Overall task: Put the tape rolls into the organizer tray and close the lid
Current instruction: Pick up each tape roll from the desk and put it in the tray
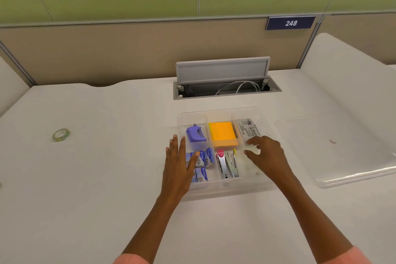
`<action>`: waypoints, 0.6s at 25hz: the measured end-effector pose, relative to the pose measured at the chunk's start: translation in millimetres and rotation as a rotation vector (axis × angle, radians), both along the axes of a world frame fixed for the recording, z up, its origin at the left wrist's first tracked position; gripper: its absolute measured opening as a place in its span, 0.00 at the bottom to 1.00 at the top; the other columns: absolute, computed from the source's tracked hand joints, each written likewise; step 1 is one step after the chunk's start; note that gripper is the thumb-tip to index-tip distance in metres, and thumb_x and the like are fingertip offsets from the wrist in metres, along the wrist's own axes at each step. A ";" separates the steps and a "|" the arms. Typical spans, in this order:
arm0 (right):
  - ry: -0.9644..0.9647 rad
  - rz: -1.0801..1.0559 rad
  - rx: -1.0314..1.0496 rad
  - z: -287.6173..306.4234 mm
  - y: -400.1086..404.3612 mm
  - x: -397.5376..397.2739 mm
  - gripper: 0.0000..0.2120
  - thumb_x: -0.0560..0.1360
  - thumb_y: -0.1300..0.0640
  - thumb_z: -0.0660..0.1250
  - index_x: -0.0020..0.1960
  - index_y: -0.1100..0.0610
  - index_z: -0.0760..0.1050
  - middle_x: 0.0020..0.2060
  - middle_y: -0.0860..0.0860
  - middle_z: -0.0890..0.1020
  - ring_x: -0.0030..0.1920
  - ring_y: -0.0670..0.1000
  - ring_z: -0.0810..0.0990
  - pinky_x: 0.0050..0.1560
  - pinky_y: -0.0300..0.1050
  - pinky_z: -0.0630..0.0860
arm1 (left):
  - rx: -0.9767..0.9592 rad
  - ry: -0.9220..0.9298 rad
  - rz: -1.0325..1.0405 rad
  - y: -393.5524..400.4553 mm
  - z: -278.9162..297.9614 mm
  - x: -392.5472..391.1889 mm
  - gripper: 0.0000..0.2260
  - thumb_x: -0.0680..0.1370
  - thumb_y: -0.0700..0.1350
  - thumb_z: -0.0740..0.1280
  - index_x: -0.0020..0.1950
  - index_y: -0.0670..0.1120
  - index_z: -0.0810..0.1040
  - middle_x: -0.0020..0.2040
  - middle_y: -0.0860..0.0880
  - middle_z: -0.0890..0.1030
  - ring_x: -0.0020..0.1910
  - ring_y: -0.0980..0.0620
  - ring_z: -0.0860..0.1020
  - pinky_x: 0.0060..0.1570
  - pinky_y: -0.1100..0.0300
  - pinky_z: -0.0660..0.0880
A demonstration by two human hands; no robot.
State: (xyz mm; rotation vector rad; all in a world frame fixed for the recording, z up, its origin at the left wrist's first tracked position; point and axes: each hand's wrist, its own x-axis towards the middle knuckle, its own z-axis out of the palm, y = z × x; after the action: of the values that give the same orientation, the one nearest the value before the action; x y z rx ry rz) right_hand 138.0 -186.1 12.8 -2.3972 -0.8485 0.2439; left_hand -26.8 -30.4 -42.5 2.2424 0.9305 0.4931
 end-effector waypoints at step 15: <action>0.060 0.607 0.000 -8.7 157.6 -126.2 0.14 0.73 0.54 0.69 0.58 0.53 0.75 0.59 0.54 0.77 0.58 0.54 0.75 0.57 0.46 0.72 | 0.011 0.072 0.391 85.4 -25.7 -155.3 0.29 0.77 0.58 0.52 0.74 0.47 0.49 0.77 0.47 0.47 0.76 0.49 0.43 0.73 0.51 0.45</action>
State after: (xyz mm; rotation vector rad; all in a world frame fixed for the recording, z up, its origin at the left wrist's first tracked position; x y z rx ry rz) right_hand 11.7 -28.5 4.1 -2.0588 -1.5264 0.5428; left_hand -182.1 55.0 -68.3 2.1026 1.4174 0.5912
